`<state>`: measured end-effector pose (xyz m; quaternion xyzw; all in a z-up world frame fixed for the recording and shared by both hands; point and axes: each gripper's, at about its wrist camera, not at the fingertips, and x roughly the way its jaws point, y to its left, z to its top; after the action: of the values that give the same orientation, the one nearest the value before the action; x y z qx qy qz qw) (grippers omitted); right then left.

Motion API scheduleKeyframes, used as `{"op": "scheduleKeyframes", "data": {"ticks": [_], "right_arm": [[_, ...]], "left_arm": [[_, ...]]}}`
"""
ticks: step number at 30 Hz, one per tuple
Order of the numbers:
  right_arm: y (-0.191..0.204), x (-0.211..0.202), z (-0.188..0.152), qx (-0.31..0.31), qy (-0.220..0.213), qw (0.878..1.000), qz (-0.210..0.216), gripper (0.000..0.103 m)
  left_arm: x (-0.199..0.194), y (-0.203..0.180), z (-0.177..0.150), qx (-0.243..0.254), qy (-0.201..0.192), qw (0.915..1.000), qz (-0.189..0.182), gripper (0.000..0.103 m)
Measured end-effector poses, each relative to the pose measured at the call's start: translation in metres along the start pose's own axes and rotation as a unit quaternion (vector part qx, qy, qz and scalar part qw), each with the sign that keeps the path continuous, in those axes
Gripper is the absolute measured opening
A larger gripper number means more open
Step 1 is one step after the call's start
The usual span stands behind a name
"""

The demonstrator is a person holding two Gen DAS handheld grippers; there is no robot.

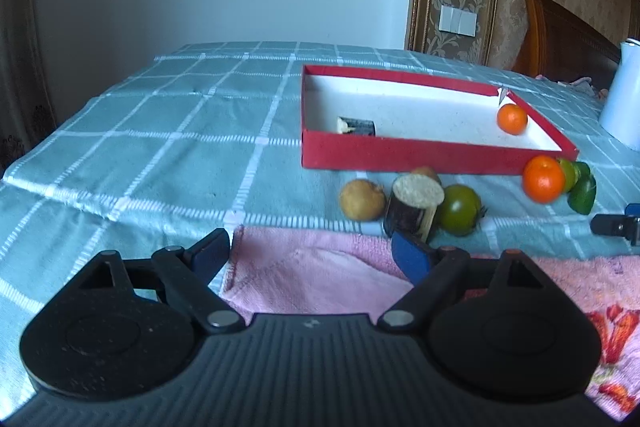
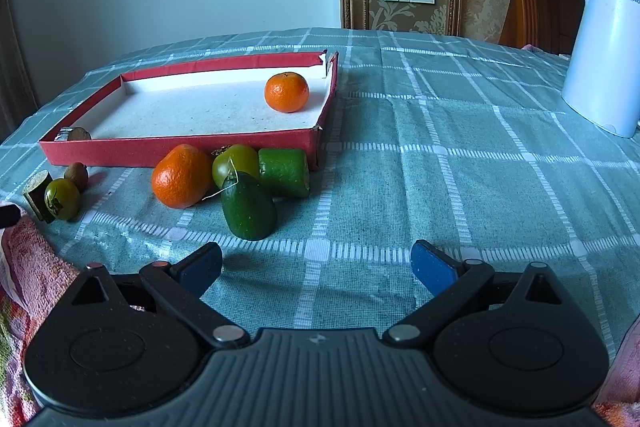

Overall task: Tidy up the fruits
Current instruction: 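Withdraw the left tool and move the right tool toward the green lime, then close the right gripper on the dark green lime and lift it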

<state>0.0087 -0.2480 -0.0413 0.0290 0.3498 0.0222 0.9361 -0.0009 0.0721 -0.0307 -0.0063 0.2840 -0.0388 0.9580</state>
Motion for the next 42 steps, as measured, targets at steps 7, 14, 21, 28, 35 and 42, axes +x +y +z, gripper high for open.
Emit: {"op": "scheduleKeyframes", "data": {"ticks": [7,14,21,28,35,42], "right_arm": [[-0.001,0.0,0.002,-0.001,-0.003,1.0,-0.001,0.101],[-0.001,-0.003,0.003,0.004,-0.016,1.0,0.0,0.101],[0.004,-0.005,0.007,0.005,-0.032,0.999,0.007,0.1],[0.019,-0.007,0.01,-0.024,-0.049,0.999,0.001,0.098],[0.027,0.003,0.013,-0.037,-0.032,0.999,0.011,0.057],[0.038,0.009,0.015,-0.055,-0.027,0.998,0.017,0.043]], "left_arm": [[0.003,0.002,-0.003,-0.006,0.0,1.0,0.001,0.091],[0.005,0.004,-0.004,-0.011,0.001,0.9999,-0.001,0.094],[0.005,0.005,-0.005,-0.01,-0.001,0.9999,-0.005,0.096],[0.006,0.005,-0.005,-0.01,-0.001,0.9999,-0.006,0.097],[0.006,0.004,-0.005,-0.009,0.0,0.9999,-0.007,0.098],[0.007,0.005,-0.004,-0.01,0.002,0.9999,-0.012,0.101]]}}
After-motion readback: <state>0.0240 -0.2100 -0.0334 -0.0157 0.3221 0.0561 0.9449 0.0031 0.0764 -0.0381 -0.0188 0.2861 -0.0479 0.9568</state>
